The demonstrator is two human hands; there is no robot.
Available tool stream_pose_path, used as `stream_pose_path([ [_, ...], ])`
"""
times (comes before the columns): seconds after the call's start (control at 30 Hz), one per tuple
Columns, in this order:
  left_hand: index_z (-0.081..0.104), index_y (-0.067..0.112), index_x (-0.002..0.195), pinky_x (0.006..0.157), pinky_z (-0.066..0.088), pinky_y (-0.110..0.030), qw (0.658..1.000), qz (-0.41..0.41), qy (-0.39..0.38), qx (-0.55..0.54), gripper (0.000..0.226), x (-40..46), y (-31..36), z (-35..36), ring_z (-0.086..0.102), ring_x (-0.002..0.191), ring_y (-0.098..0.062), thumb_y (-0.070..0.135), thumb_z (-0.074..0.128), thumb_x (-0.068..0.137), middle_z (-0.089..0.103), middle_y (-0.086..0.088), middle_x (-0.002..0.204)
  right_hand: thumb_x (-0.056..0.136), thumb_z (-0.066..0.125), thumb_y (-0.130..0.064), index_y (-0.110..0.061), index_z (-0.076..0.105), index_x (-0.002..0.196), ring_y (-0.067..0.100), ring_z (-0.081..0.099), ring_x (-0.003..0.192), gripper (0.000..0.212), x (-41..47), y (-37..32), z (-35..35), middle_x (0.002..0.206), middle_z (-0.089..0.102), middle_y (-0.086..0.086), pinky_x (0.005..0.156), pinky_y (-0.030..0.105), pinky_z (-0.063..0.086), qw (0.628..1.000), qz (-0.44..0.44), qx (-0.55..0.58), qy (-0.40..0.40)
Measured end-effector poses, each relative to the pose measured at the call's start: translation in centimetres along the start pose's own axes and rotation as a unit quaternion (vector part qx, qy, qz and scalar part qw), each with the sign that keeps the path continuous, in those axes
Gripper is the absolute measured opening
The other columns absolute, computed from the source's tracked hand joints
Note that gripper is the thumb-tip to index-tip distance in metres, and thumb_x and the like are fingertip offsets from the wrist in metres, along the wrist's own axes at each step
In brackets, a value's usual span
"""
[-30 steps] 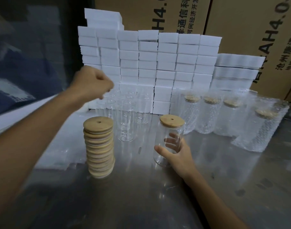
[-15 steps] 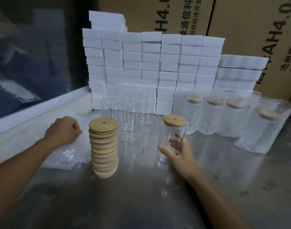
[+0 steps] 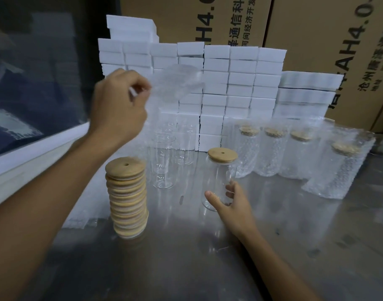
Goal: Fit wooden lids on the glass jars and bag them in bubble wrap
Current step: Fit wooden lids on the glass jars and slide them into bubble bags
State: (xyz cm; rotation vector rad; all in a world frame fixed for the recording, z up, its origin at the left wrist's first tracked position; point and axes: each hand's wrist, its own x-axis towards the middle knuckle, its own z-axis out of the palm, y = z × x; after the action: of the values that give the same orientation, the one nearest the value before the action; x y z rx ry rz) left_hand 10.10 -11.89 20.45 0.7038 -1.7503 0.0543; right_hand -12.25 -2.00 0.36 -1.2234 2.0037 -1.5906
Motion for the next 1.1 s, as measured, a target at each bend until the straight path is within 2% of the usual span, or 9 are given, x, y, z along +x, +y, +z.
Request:
stream_pose_path([
  [0.13,0.069,0.014,0.091,0.075,0.051,-0.034,0.996,0.06,-0.044,-0.049,0.01,-2.1,3.3,2.3,0.059,0.076,-0.019,0.006,0.063,0.089,0.064,0.0,0.091,0.081,0.077,-0.052,-0.015,0.034,0.153,0.014,0.048,0.129,0.092,0.1,0.3,0.0,0.147,0.046,-0.001,0.104,0.032,0.042,1.0,-0.003,-0.009,0.001],
  [0.33,0.067,0.014,0.091,0.076,0.049,-0.042,0.993,-0.002,-0.09,-0.082,0.014,-8.7,3.7,7.3,0.057,0.085,-0.022,0.003,0.059,0.089,0.062,0.002,0.091,0.075,0.08,-0.059,-0.028,0.037,0.148,0.003,0.048,0.123,0.09,-0.2,-0.1,-0.1,0.137,0.046,-0.012,0.1,0.021,0.041,0.994,-0.075,0.049,0.07],
  [0.4,0.067,0.013,0.089,0.075,0.048,-0.042,0.993,-0.019,-0.098,-0.068,0.015,-11.3,3.0,8.6,0.057,0.085,-0.025,0.0,0.06,0.087,0.063,0.0,0.09,0.077,0.067,-0.061,-0.034,0.048,0.134,0.001,0.053,0.114,0.065,-0.3,-0.6,-0.3,0.125,0.054,-0.012,0.091,0.01,0.039,0.98,-0.12,0.083,0.134],
  [0.47,0.067,0.01,0.087,0.073,0.048,-0.043,0.992,-0.042,-0.105,-0.059,0.016,-13.7,2.4,9.6,0.057,0.083,-0.028,-0.005,0.062,0.082,0.064,-0.002,0.088,0.086,0.053,-0.058,-0.036,0.056,0.115,0.005,0.059,0.097,0.037,-0.5,-1.2,-0.6,0.104,0.061,-0.013,0.082,0.015,0.043,0.964,-0.163,0.113,0.175],
  [0.57,0.066,0.008,0.083,0.068,0.049,-0.04,0.991,-0.045,-0.114,-0.052,0.018,-15.7,1.6,10.0,0.059,0.079,-0.03,-0.008,0.062,0.077,0.064,-0.003,0.084,0.094,0.041,-0.056,-0.018,0.063,0.094,0.011,0.061,0.072,0.044,-0.8,-1.8,-0.8,0.075,0.062,-0.009,0.069,0.02,0.046,0.953,-0.202,0.141,0.176],
  [0.77,0.069,0.012,0.081,0.067,0.05,-0.043,0.989,-0.016,-0.149,-0.001,0.024,-16.9,0.4,9.4,0.057,0.079,-0.027,-0.01,0.062,0.074,0.06,0.0,0.081,0.085,0.064,-0.05,-0.022,0.069,0.088,0.006,0.059,0.056,0.029,-1.4,-2.9,0.4,0.062,0.061,-0.013,0.058,0.015,0.044,0.959,-0.22,0.09,0.151],
  [0.9,0.068,0.015,0.087,0.076,0.047,-0.035,0.983,-0.057,-0.171,-0.038,0.022,-17.4,0.3,9.4,0.054,0.085,-0.018,0.003,0.055,0.074,0.059,0.006,0.087,0.089,0.07,-0.024,-0.019,0.075,0.082,0.001,0.062,0.059,0.01,-1.6,-2.6,1.3,0.065,0.067,-0.018,0.057,0.011,0.044,0.96,-0.243,0.0,0.137],
  [0.97,0.068,0.02,0.09,0.075,0.044,-0.022,0.967,-0.133,-0.177,-0.126,0.019,-17.4,0.7,9.5,0.054,0.083,-0.009,0.018,0.052,0.078,0.061,0.013,0.086,0.088,0.074,-0.016,-0.019,0.076,0.084,0.0,0.064,0.063,0.005,-1.4,-2.4,1.3,0.067,0.066,-0.023,0.059,0.008,0.045,0.965,-0.237,-0.001,0.11],
  [1.1,0.064,0.008,0.076,0.056,0.043,-0.014,0.869,-0.316,-0.199,-0.326,0.028,-16.9,1.5,10.1,0.056,0.06,-0.006,0.031,0.063,0.093,0.063,0.007,0.064,0.085,0.079,-0.018,-0.021,0.075,0.08,0.003,0.066,0.065,0.007,-1.6,-2.2,1.6,0.071,0.07,-0.022,0.059,0.009,0.045,0.971,-0.232,-0.006,0.047],
])
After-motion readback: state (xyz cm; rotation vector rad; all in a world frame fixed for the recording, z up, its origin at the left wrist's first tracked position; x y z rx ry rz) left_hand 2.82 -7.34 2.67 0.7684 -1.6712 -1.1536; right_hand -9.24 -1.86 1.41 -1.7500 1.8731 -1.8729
